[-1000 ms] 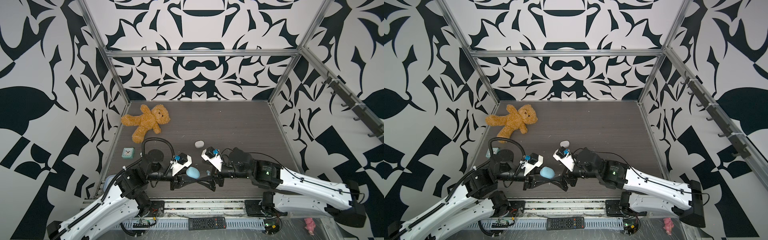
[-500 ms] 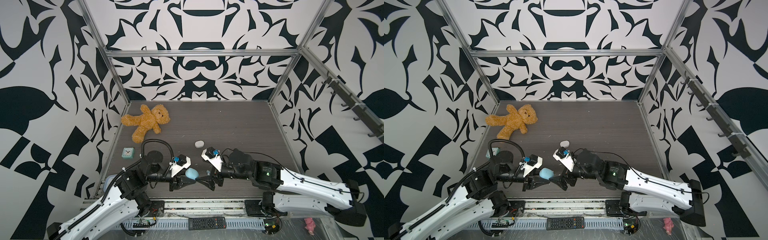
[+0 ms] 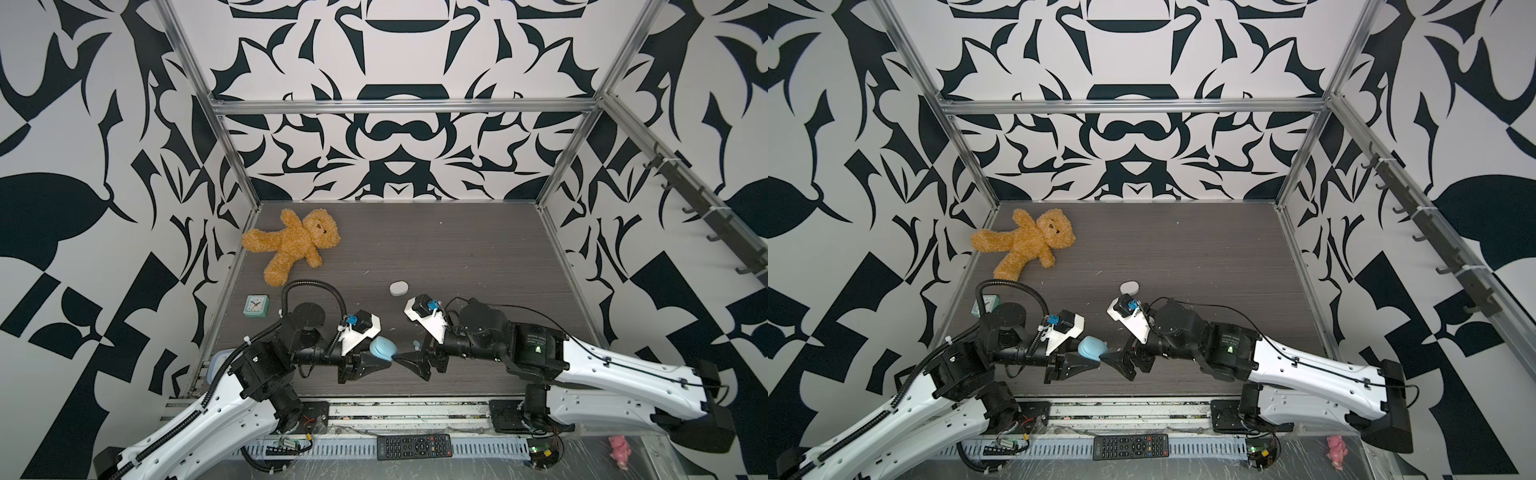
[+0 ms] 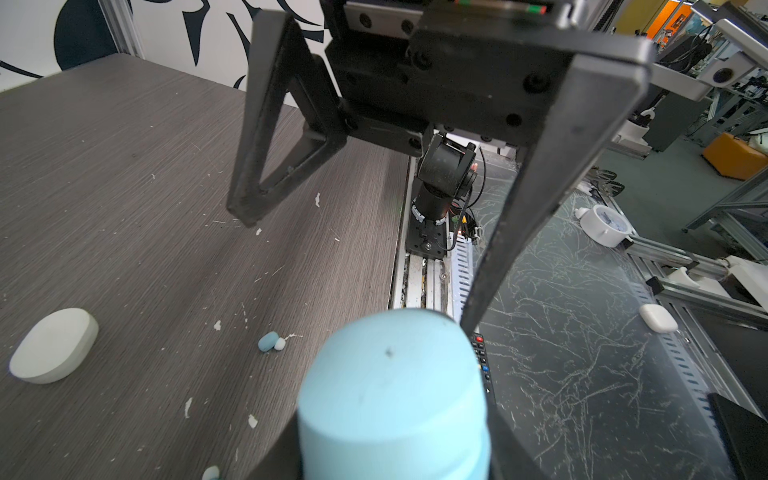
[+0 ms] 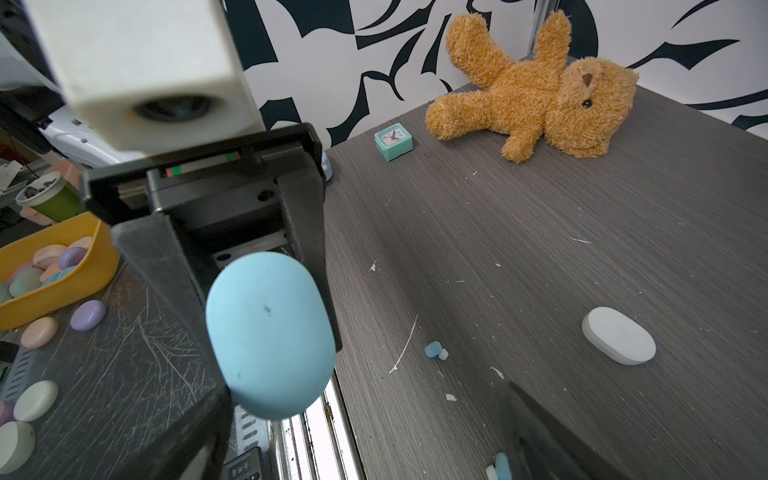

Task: Insert the wireless bluetooth earbuds into the charging case
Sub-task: 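Pull the lid open with the left gripper while the right gripper holds the case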

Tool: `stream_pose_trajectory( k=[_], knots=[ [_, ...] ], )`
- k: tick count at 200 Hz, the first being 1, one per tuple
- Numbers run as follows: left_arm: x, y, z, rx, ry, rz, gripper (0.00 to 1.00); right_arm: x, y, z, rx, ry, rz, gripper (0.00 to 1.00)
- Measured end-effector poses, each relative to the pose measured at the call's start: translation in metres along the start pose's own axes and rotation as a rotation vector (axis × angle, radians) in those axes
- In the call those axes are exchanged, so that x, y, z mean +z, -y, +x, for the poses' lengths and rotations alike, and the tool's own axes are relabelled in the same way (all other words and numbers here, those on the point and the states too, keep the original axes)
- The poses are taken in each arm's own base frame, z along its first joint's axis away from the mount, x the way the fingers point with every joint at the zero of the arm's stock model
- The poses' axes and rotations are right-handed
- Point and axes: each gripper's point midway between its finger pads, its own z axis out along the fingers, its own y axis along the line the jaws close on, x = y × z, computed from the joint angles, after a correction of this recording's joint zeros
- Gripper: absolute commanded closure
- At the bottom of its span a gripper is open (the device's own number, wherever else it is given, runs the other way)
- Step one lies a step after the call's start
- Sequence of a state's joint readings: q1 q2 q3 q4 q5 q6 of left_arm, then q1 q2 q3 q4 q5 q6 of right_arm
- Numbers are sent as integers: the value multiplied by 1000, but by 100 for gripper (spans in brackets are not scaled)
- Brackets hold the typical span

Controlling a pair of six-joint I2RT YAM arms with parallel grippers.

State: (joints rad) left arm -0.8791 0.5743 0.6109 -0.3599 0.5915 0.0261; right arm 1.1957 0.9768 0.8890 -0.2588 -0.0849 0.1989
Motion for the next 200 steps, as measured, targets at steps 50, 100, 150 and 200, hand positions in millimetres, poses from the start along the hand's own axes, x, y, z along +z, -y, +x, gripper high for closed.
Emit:
stream_pose_trajectory(
  k=[50,100,150,200],
  knots=[
    [0,1,0,1,2,3,100,-1,0,-1,-1,2,2,0],
    [0,1,0,0,0,6,100,-3,1,-2,-1,3,9,1],
    [-1,2,1,-2,-2,7,100,-5,4,-4,0,4,27,1],
    [-1,2,3,-11,-12,10,100,-6,6,-5,0,5,42,0]
  ],
)
